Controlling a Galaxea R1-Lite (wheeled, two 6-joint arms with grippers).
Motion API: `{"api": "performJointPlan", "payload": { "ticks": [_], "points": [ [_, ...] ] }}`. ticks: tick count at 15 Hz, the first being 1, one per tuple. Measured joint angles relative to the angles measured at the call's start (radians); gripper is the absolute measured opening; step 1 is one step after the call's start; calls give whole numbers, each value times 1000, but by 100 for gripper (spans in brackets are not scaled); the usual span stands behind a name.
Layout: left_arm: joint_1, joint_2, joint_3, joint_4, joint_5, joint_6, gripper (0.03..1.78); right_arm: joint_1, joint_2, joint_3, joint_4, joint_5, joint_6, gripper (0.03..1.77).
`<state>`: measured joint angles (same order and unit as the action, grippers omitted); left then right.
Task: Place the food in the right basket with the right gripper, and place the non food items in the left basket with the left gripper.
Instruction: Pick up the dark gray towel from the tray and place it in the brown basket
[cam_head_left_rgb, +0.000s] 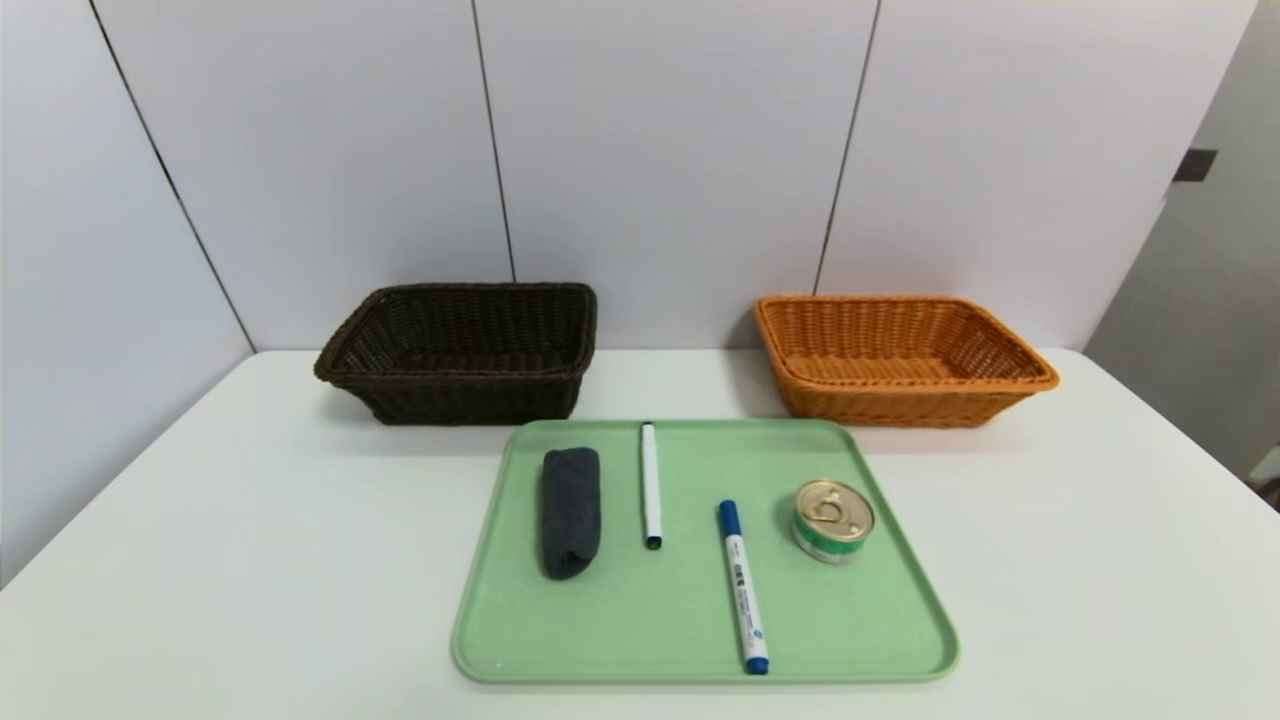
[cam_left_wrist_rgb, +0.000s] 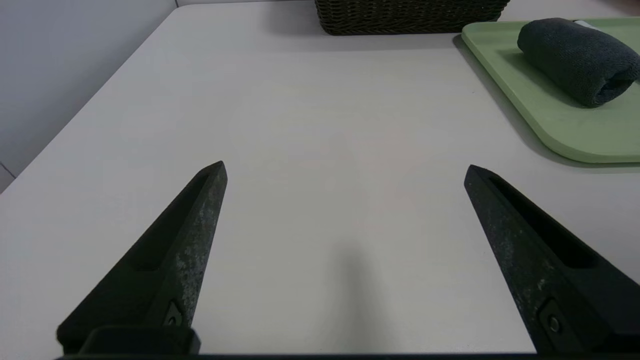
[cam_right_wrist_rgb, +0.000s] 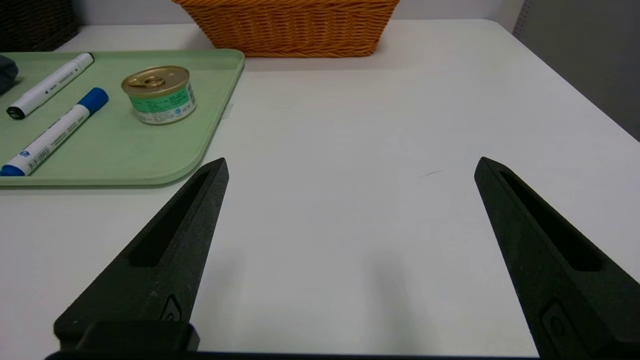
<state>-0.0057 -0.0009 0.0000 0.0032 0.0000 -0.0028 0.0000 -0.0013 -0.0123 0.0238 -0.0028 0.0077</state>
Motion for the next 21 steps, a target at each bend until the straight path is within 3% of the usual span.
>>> {"api": "performJointPlan", "payload": {
  "ticks": [16, 18, 21],
  "points": [
    [0, 0, -29, 19, -6, 30, 169, 0, 0, -36, 7, -1, 10, 170],
    [0, 1, -112, 119, -10, 16, 169, 0, 4, -113, 68, 16, 12, 170],
    [0, 49, -269, 349, -49, -86, 169, 0, 65, -236, 185, 24, 12, 170]
  ]
}}
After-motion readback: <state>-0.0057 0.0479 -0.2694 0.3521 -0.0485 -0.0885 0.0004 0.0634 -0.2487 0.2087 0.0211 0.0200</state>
